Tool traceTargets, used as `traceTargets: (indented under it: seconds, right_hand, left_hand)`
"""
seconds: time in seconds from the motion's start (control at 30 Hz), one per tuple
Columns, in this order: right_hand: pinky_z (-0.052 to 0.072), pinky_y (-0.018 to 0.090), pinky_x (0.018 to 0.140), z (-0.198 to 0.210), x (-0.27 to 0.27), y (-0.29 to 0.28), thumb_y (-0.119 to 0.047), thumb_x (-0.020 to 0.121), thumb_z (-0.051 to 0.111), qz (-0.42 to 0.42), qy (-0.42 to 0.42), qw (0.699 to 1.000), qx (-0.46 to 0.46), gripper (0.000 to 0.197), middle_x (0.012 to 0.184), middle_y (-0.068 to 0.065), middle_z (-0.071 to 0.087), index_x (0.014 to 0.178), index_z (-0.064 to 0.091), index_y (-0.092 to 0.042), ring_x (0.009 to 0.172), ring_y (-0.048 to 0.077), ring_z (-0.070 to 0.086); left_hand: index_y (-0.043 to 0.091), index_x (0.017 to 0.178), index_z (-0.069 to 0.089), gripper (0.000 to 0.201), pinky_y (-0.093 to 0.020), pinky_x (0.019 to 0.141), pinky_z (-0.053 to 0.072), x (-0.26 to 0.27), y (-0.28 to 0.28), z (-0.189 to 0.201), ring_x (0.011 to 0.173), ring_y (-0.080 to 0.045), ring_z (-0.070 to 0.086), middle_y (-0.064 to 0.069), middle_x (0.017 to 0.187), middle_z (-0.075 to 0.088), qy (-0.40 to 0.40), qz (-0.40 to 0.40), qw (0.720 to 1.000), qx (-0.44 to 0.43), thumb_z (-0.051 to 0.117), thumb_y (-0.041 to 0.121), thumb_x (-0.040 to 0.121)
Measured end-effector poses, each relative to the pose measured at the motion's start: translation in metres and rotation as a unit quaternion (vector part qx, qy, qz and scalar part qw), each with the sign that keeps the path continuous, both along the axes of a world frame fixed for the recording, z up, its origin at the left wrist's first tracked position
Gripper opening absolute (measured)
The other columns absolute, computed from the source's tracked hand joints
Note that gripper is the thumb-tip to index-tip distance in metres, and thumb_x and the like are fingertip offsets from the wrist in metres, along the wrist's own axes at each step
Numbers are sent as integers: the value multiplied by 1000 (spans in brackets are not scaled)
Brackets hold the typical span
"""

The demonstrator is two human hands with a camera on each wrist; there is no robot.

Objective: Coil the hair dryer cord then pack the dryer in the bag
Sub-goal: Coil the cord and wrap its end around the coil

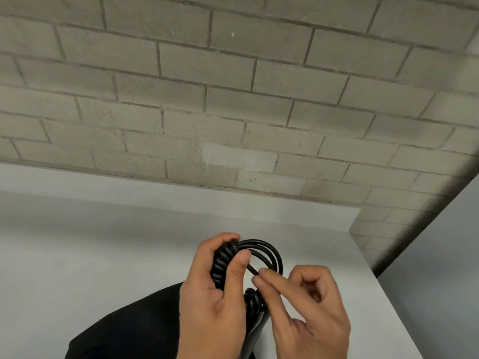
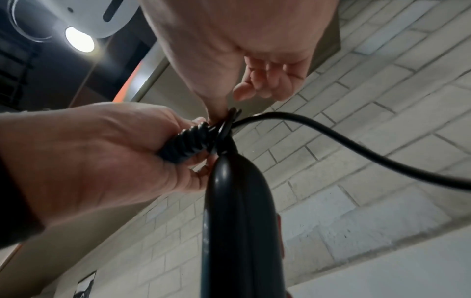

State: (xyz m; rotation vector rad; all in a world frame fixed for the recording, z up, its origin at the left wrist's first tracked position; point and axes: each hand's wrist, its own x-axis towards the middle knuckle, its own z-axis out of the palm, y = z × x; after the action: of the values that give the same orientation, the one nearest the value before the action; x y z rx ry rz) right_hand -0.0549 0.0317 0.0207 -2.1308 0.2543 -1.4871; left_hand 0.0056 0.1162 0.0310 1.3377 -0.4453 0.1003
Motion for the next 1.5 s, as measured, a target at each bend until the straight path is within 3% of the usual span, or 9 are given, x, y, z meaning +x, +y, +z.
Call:
traceTargets:
  seconds: [0.2, 0.37, 0.57, 0.77, 0.9, 1.03, 1.17, 1.37, 1.5]
  right_hand:
    - [34, 16, 49, 1, -2, 10, -55, 84, 54, -96, 141, 985, -1, 24, 76, -13, 50, 81, 74, -43, 61, 4, 42]
    - [34, 5, 47, 8, -7, 16, -59, 73, 56, -11, 134, 978, 162, 25, 83, -13, 48, 71, 70, -39, 59, 3, 51]
    - [36, 30, 60, 31, -20, 2, -77, 50, 72, 264, 175, 834, 452, 62, 69, -8, 49, 52, 61, -16, 53, 12, 45]
    - [53, 25, 67, 13, -29, 2, -56, 70, 72, 192, 158, 950, 189, 27, 86, -8, 65, 81, 73, -32, 74, 13, 65]
    - [53, 15, 67, 6, -34, 6, -51, 69, 71, 137, 108, 969, 174, 20, 80, -7, 73, 85, 75, -39, 73, 11, 69]
    - [56, 27, 73, 11, -45, 1, -64, 55, 80, 284, 130, 865, 393, 54, 67, 12, 70, 71, 74, -13, 72, 24, 71]
    - [46, 30, 71, 13, -54, -15, -52, 76, 75, 445, 146, 729, 500, 47, 60, 5, 57, 63, 62, -8, 68, 29, 55]
    - [41, 18, 52, -11, -52, 4, -49, 69, 80, 263, 63, 925, 268, 26, 60, -1, 57, 65, 67, -27, 52, 12, 51]
    - [54, 20, 59, -34, -45, 2, -56, 84, 63, 198, 3, 968, 156, 20, 96, -13, 65, 88, 73, -39, 71, 9, 66]
  left_hand:
    - [34, 90, 67, 14, -3, 59, 45, -3, -2, 1, 69, -1, 68, 14, 78, 71, -16, 1, 1000, -18, 71, 26, 80]
    - [47, 101, 60, 19, -5, 63, 45, 4, 0, -8, 71, -5, 67, 6, 88, 69, -97, 5, 995, 36, 63, 48, 82]
    - [62, 106, 46, 22, -2, 62, 42, 15, 10, -10, 68, 1, 63, 11, 83, 64, -184, 38, 979, 85, 41, 71, 86]
    - [58, 105, 47, 21, -1, 60, 41, 24, 17, -13, 70, 2, 63, 19, 91, 63, -182, 22, 979, 85, 50, 52, 85]
    - [61, 105, 46, 21, -4, 61, 43, 23, 15, -17, 71, -1, 64, 13, 85, 64, -191, 24, 978, 85, 51, 59, 85]
    - [56, 107, 49, 22, -3, 63, 41, 20, 14, -17, 68, 3, 60, 14, 85, 63, -205, 25, 975, 81, 45, 67, 88]
    - [44, 107, 55, 24, -5, 63, 44, 12, 11, -17, 65, 1, 61, 13, 84, 64, -207, -4, 977, 54, 53, 59, 89]
    - [37, 103, 57, 18, -12, 62, 49, 8, 8, -16, 66, -9, 65, 9, 82, 67, -197, -18, 980, 15, 61, 37, 86]
    - [37, 103, 57, 18, -14, 61, 50, 7, 10, -16, 64, -9, 65, 9, 82, 67, -182, -16, 983, -3, 61, 37, 85]
